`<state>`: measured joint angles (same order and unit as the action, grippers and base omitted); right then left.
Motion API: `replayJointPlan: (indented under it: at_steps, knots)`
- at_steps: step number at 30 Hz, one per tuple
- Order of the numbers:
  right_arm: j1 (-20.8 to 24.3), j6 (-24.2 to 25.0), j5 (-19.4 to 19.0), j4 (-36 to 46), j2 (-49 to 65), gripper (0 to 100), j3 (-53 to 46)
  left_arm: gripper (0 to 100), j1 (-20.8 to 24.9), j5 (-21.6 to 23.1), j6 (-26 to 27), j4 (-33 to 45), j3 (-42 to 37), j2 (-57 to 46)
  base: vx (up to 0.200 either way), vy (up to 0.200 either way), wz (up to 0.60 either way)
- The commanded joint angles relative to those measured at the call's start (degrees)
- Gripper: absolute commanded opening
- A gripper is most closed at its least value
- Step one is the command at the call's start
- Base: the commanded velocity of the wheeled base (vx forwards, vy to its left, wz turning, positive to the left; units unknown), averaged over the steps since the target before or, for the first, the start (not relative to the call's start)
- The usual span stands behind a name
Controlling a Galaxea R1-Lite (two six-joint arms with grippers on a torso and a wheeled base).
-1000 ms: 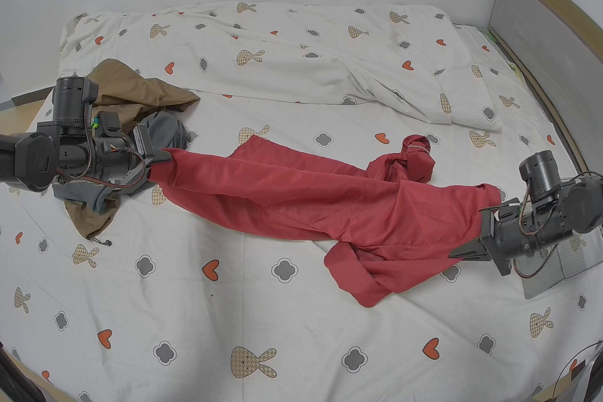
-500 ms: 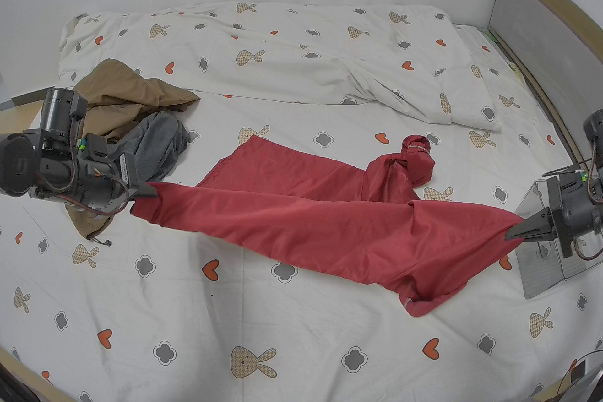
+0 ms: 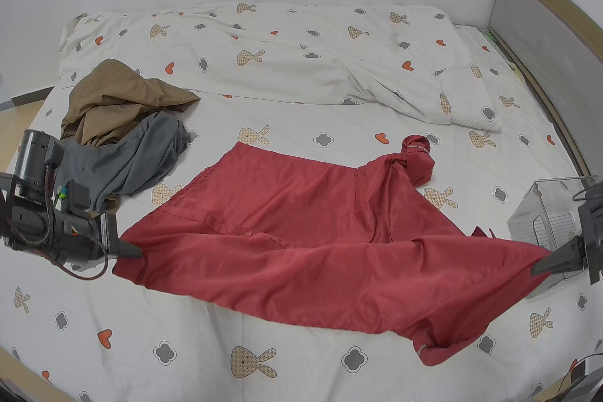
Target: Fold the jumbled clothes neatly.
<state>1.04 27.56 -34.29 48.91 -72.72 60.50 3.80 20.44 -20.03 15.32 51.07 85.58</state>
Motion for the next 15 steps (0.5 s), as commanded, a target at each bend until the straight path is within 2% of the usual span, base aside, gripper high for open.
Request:
replayJointPlan:
  at_steps: [1,7,15]
  knots:
    - [-0.07,-3.48,0.45,2.60,2.84,0,-3.37,0,0.33,-2.43,0.43,-0.03,-5.10,-2.08,0.000,0.000,0.00]
    - [-0.07,-5.68,0.98,2.60,2.67,0,-7.50,0,0.33,-4.01,0.78,-0.21,-8.79,-2.17,0.000,0.000,0.00]
    - [0.81,-8.58,4.85,2.60,2.58,0,-13.57,0,0.33,-4.01,2.45,-0.56,-13.80,-1.38,0.000,0.000,0.00]
